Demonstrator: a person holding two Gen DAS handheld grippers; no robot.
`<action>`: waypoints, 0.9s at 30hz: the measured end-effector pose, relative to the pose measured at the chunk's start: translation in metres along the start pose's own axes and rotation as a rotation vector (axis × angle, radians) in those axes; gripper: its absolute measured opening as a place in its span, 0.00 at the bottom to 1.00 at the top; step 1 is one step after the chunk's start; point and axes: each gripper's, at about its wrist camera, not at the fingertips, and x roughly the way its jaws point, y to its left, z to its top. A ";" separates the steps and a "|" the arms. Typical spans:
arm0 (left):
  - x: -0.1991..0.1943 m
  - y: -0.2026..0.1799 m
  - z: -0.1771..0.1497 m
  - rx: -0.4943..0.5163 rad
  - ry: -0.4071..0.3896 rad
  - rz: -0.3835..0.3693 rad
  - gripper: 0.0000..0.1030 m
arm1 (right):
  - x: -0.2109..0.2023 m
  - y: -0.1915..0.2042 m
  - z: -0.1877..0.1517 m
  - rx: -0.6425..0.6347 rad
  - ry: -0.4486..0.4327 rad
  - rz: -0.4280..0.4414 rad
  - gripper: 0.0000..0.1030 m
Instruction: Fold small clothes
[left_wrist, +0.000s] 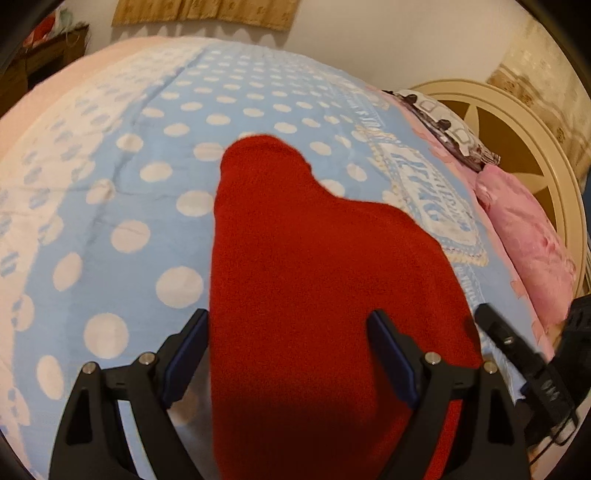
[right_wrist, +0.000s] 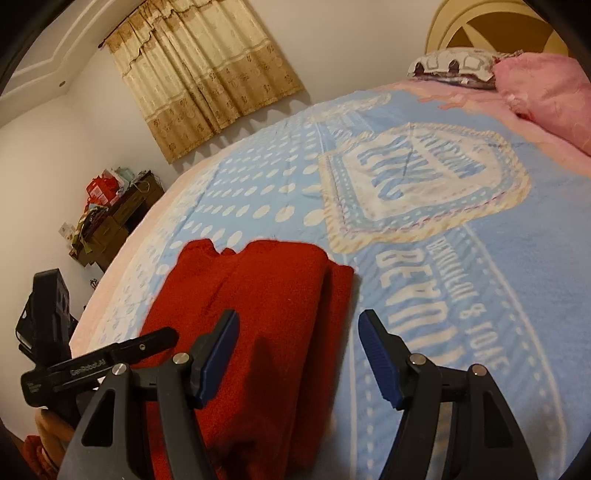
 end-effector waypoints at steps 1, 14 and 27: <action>0.005 0.003 -0.002 -0.023 0.010 -0.011 0.86 | 0.009 0.001 -0.005 -0.015 0.020 -0.010 0.66; 0.007 -0.002 -0.009 0.016 -0.064 0.014 0.88 | 0.022 0.001 -0.012 -0.010 0.036 -0.018 0.66; 0.001 -0.018 -0.011 0.095 -0.111 0.036 0.52 | 0.019 0.028 -0.013 -0.127 0.010 -0.016 0.26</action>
